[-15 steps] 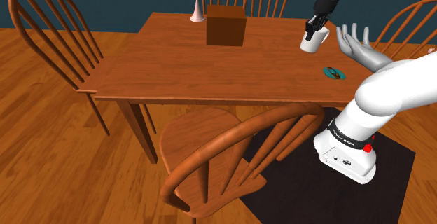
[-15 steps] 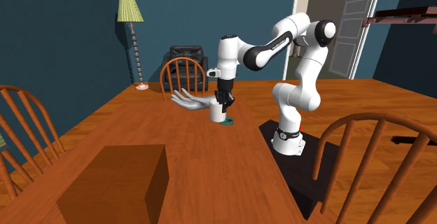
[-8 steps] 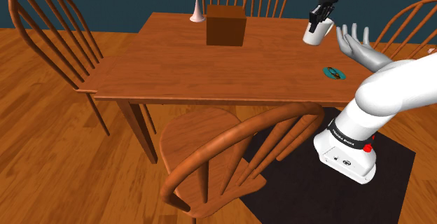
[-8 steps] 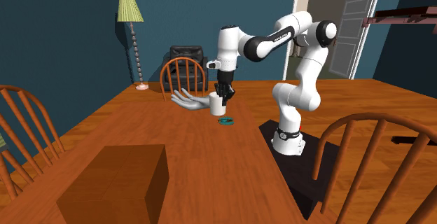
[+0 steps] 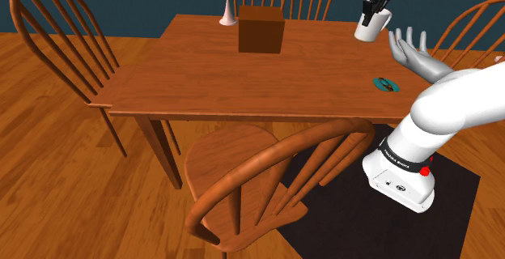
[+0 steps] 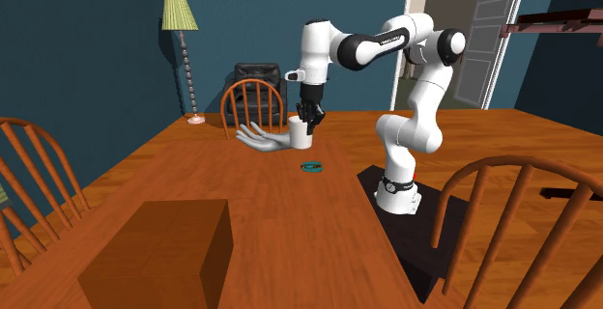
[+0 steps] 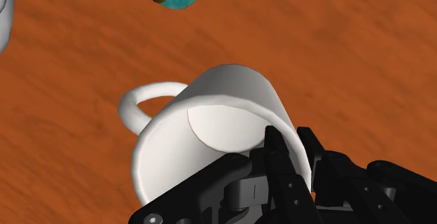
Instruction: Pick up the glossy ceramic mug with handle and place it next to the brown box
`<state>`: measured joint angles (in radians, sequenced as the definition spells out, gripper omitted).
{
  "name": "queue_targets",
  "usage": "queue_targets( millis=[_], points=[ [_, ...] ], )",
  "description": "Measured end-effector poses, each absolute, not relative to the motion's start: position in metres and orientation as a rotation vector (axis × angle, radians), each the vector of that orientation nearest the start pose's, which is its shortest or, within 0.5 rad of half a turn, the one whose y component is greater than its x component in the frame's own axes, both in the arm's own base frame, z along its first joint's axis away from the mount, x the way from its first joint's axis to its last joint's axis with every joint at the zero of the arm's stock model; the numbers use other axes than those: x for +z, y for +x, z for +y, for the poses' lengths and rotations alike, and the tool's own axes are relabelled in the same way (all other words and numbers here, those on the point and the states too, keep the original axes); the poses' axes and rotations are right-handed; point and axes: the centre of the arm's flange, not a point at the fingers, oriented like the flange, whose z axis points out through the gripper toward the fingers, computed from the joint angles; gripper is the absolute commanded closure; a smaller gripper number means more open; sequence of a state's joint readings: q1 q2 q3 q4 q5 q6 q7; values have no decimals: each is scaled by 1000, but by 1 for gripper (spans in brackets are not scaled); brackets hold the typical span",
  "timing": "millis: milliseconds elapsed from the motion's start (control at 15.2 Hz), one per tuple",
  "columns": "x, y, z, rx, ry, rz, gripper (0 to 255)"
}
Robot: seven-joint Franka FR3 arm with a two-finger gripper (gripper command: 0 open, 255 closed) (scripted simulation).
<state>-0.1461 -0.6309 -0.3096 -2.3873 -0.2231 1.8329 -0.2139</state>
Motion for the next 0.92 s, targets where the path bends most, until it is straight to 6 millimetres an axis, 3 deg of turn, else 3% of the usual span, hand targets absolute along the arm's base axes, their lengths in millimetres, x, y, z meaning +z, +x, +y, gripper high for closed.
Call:
queue_targets(
  millis=[528,924],
  points=[
    [576,322,-197,-71,-3185,220,255],
    [582,386,-183,-70,-3185,219,255]
  ],
)
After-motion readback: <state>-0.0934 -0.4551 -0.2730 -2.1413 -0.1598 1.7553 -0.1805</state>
